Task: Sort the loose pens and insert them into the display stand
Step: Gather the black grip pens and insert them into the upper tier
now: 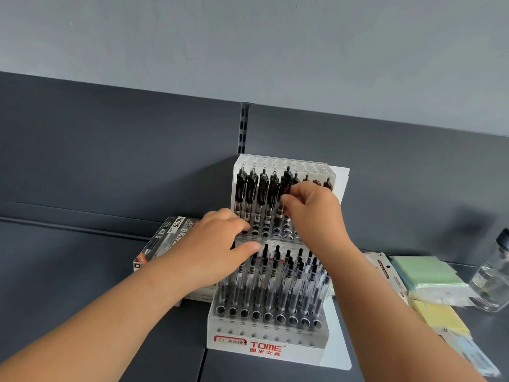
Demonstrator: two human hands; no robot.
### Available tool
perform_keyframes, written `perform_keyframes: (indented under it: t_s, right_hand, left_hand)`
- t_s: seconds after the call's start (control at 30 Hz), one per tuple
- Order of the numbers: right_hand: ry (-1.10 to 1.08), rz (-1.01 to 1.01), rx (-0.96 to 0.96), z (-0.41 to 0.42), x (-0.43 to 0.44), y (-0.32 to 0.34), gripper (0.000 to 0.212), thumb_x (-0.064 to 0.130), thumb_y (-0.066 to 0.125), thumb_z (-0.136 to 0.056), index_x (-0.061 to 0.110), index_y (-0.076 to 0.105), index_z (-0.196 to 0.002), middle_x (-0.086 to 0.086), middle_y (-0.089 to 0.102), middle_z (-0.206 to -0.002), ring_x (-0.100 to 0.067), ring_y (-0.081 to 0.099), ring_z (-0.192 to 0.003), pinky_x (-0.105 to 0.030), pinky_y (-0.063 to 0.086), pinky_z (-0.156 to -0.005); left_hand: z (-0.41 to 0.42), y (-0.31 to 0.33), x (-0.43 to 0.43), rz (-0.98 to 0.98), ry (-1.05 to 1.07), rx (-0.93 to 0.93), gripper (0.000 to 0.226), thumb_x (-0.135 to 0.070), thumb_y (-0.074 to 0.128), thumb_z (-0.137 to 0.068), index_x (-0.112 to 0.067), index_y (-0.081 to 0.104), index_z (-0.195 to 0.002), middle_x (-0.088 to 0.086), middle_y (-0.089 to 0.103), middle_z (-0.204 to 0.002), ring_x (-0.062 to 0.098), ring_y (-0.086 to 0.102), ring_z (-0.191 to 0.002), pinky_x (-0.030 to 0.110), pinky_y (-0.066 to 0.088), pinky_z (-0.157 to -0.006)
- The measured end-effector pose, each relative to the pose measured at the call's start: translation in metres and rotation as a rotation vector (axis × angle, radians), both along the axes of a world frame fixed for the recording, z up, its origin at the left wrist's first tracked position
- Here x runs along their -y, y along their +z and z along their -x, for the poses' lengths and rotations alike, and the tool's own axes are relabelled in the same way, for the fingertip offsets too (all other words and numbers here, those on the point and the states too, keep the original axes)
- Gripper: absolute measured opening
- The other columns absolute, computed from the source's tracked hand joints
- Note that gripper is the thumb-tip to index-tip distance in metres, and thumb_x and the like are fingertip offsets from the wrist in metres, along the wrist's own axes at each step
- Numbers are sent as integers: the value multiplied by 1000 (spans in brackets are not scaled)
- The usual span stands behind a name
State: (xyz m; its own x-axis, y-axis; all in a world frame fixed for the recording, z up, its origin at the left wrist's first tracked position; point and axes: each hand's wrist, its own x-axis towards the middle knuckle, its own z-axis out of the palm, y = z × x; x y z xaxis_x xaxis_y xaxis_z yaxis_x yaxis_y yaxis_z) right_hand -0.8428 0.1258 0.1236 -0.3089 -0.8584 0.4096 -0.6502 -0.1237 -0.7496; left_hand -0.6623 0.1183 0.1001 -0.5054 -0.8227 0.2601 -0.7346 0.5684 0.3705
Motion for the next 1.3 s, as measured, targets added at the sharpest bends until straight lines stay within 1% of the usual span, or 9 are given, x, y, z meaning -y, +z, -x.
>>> perform_keyframes:
  t_s: [0.37,0.47,0.57,0.67,0.77,0.87,1.0,1.13,1.3]
  right_hand:
    - [23,-85,-109,3,0,-4,14,20,55,-94,11,63,-86,-7,65,-67,-16,47,-49,-28,44,-54]
    - [65,-89,-76,7,-6,-2,17,26,56,-94,13,65,-96,0,63,-67,-12,51,-51,-25,42,-54]
    - [66,-43,-92,5,-16,-1,31,32,55,-94,15,59,-119,2,67,-99,-17,63,-85,-33,51,-77]
    - [45,41,-194,-3,-25,0,36,31,54,-94,15,53,-127,-1,62,-117,-19,58,-102,-36,48,-90]
    - [26,178,-301,-23,-37,-1,42,30,57,-92,15,50,-131,-3,50,-133,-21,46,-121,-34,38,-102]
    - [91,235,-403,-59,-52,-3,43,27,59,-91,12,52,-131,-7,46,-137,-25,39,-128,-35,33,-108]
    - [228,182,-547,-130,-59,-13,44,27,62,-89,11,54,-129,-8,48,-137,-30,42,-125,-38,35,-104]
    - [326,116,-547,-224,-67,-27,47,27,65,-86,9,55,-129,-12,48,-137,-35,44,-122,-43,37,-101]
    - [434,69,-589,-345,-80,-47,54,36,60,-90,13,46,-137,-8,40,-144,-30,38,-130,-42,34,-106]
  left_hand:
    - [7,0,-3,-19,63,2,52,-51,47,-92,-24,47,-137,-12,42,-136,7,34,-127,28,33,-104]
    - [6,0,-7,-5,91,-32,50,-50,48,-93,-25,47,-136,-12,42,-136,7,37,-126,27,34,-101]
    - [-1,1,-11,53,154,-53,50,-48,47,-94,-26,44,-138,-12,41,-138,9,34,-130,26,30,-101]
    - [-17,2,-19,98,235,-52,50,-47,47,-94,-26,43,-139,-10,41,-140,10,33,-131,27,30,-102]
    - [-41,1,-32,126,305,-29,52,-47,48,-93,-25,42,-140,-8,40,-140,12,32,-131,29,31,-103]
    - [-76,0,-48,157,349,-7,55,-48,50,-93,-25,40,-141,-8,40,-140,12,32,-131,30,32,-104]
    - [-141,0,-70,215,409,40,57,-48,50,-92,-23,39,-142,-7,40,-141,13,31,-133,28,29,-105]
    - [-233,-1,-99,234,511,113,60,-51,48,-92,-22,37,-144,-5,39,-143,15,30,-134,30,28,-108]
    - [-355,-5,-135,255,634,212,63,-52,47,-92,-20,35,-145,-1,38,-146,19,31,-135,33,27,-109]
